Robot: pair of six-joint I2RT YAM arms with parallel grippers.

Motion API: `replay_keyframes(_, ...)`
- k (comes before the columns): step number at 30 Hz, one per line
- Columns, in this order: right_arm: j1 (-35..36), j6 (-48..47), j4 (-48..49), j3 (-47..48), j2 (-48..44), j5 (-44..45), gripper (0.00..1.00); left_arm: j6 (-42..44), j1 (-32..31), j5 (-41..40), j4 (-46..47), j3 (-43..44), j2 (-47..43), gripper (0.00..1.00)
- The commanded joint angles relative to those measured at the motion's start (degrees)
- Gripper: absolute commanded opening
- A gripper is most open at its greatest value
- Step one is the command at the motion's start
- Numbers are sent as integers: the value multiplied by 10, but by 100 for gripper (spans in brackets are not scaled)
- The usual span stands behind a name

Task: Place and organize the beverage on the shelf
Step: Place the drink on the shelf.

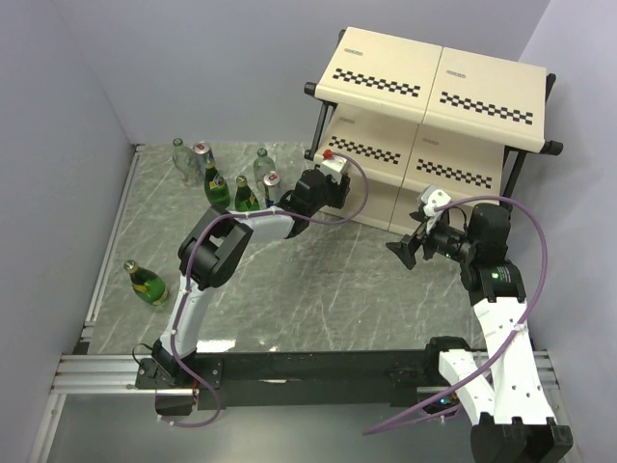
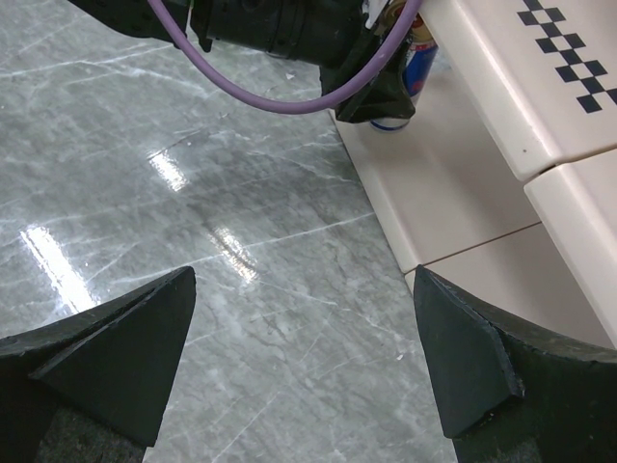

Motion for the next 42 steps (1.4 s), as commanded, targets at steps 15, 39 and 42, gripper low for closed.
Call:
replay_keyframes(15,-6,-3,9,22,-10,-8,100,-32,3,-15,-15,1,2,59)
replay_keyframes(39,-10,-3,9,22,-14,-9,100,-31,3,-17,-12,-12,-6,69)
replay_keyframes(42,-11,-3,9,22,-14,-8,100,-30,3,-17,-11,-14,-7,69)
